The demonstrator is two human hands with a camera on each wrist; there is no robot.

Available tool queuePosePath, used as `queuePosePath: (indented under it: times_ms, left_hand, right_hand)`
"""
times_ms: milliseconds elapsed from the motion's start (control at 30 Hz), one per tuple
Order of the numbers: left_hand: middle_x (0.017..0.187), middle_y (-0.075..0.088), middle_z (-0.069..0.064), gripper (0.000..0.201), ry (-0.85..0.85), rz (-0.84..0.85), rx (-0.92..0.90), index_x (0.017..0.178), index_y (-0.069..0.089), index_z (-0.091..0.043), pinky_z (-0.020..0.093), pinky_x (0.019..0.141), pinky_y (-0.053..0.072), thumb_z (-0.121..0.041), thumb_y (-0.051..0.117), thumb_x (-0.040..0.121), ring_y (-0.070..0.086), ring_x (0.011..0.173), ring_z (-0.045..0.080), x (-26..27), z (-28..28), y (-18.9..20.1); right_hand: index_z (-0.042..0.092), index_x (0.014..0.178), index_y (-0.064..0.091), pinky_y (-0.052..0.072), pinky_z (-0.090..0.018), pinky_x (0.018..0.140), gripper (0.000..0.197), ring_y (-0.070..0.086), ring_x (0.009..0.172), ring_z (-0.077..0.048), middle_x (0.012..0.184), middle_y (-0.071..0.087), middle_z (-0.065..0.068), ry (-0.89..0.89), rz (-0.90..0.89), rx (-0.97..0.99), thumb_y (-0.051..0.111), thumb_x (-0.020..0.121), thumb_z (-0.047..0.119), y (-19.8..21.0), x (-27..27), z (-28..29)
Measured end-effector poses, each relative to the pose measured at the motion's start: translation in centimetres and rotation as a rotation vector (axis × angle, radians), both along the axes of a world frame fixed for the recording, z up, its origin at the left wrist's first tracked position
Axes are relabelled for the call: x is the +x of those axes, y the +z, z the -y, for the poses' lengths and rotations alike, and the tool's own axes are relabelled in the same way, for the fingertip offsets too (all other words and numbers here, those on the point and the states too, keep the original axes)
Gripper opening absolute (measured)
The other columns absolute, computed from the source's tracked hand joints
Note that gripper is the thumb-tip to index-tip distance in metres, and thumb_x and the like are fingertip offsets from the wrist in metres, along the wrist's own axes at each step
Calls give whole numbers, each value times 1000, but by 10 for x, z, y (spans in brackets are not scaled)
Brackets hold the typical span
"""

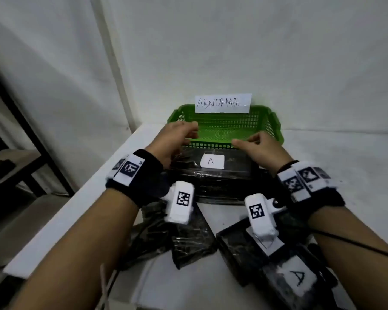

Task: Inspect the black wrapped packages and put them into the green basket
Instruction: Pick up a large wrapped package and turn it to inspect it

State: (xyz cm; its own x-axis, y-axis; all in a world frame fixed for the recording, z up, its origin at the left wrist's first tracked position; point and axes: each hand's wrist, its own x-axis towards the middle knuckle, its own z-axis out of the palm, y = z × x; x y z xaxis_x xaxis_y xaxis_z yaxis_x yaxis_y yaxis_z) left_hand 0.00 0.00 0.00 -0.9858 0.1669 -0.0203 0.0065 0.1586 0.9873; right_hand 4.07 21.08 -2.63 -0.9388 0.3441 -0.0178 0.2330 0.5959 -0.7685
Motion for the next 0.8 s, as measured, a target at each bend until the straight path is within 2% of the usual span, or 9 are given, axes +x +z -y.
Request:
queuePosePath:
  times_ms: [100,200,233,300,333,467,567,667,800]
  left_hand:
    - [95,64,0,32,94,-22,-328,100,63,-12,28,81,43,-43,65,92,56,98,20,-4,21,-1]
    - [120,67,9,66,-82,192,-586,117,63,-7,35,104,44,-63,62,83,61,112,27,5,36,-2]
    - [126,65,10,67,-114,212,-622,119,62,-7,36,105,44,-64,61,83,61,114,27,8,36,-2]
    - [120,63,7,43,-83,139,-586,114,57,-11,27,91,49,-49,59,94,62,101,21,11,35,0]
    - [113,60,5,36,-36,82,-551,116,52,-13,26,83,50,-42,60,96,62,95,19,13,34,1]
    - [108,67,11,56,110,-134,-295,123,37,-21,41,76,59,-29,77,85,69,84,25,13,38,11]
    - [102,68,8,65,150,-154,-79,129,46,-17,29,65,56,-25,84,78,70,78,17,12,32,21]
    - [96,76,7,53,144,-156,153,124,60,-4,24,61,56,-28,80,81,73,73,14,11,11,29]
    - [106,74,12,46,88,-107,347,123,60,-5,30,69,58,-29,74,87,73,80,19,5,-26,33]
  right_hand:
    - [13,154,20,39,-47,113,105,41,140,-39,157,35,-19,19,211,199,67,79,70,-3,2,-5]
    - [8,158,-7,40,-42,112,114,44,140,-37,159,35,-19,63,266,201,59,87,67,0,10,-3]
    - [6,157,-12,39,-42,114,115,42,142,-37,160,33,-19,70,254,204,59,89,65,2,12,-1]
    - [5,156,-14,39,-42,113,115,44,141,-35,159,37,-17,89,202,164,62,90,60,8,17,4]
    - [6,156,-12,40,-40,111,114,47,138,-33,156,41,-14,98,161,117,65,89,56,9,17,4]
    - [8,154,10,41,-36,109,98,50,129,-24,145,47,-8,90,-107,-110,76,87,37,13,18,1]
    - [11,143,39,48,-36,105,77,59,117,-15,135,58,-3,27,-339,-290,80,83,33,14,17,-7]
    - [12,129,60,56,-34,97,56,69,103,-8,120,70,1,43,-477,-517,80,82,34,16,14,-18]
    - [26,127,62,56,-45,98,72,68,113,-18,129,66,-3,98,-498,-630,87,65,53,13,7,-46]
